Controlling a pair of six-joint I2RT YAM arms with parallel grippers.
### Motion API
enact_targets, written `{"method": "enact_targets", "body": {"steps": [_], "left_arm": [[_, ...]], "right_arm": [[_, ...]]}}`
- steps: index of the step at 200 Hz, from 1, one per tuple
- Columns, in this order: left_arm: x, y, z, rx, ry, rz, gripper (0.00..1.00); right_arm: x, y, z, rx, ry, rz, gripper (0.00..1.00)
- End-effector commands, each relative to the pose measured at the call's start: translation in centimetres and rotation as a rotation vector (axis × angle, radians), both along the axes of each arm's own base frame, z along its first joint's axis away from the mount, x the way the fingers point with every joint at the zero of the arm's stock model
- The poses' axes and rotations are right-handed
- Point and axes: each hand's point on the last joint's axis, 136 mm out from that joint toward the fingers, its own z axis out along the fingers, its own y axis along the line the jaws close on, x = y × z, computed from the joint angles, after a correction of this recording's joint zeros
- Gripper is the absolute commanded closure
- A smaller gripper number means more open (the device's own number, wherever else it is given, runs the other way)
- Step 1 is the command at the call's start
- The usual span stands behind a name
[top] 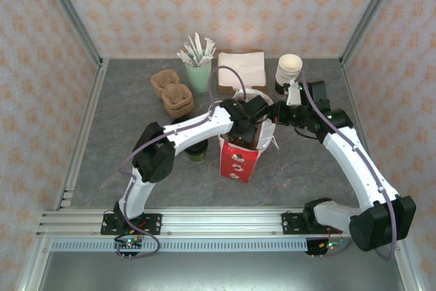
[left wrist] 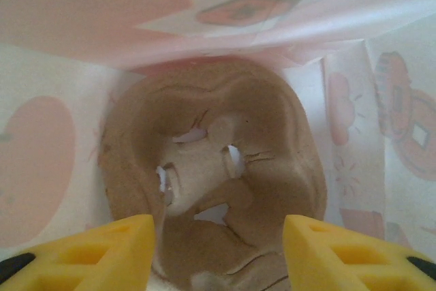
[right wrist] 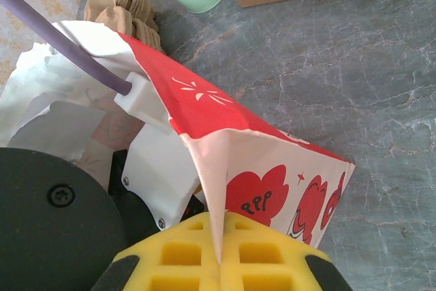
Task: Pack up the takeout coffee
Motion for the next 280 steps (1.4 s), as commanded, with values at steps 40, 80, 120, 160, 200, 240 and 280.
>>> {"method": "enact_targets", "body": {"steps": [40,80,120,160,200,240,280], "left_arm": [[1.2,-2.3,-3.5,-0.1,0.06,-0.021,0.6],[1.2,-3.4,-5.2,-0.126,0.075,-0.043,0.61],[1.1,-3.9,-6.1,-0.166,0.09,-0.057,0.47],[1.7,-5.0,-2.3,-0.275,0.056,-0.082,0.4],[1.5,-4.8,5.1,-0.34,0.002,-0.12,0.38],[0.4,-2.4,10.4,-0.326,-0.047,-0.107,0.37],[-0.4,0.3,14.9,-0.32,-0.128,-0.079,0.36]], "right_arm": [[0.3,0.6,0.8,0.015,-0.029,0.034,1.0],[0.4,0.7,0.8,0.018,-0.025,0.038,1.0],[1.0,0.8,0.8,0.02,-0.017,0.032,1.0],[2.2,0.7,2.0,0.014,-0.046,0.007,1.0],[3.1,0.0,2.7,-0.037,-0.067,-0.02,1.0],[3.8,-0.8,2.8,-0.078,-0.074,-0.049,1.0],[4.0,-0.8,3.1,-0.096,-0.098,-0.034,1.0]]}}
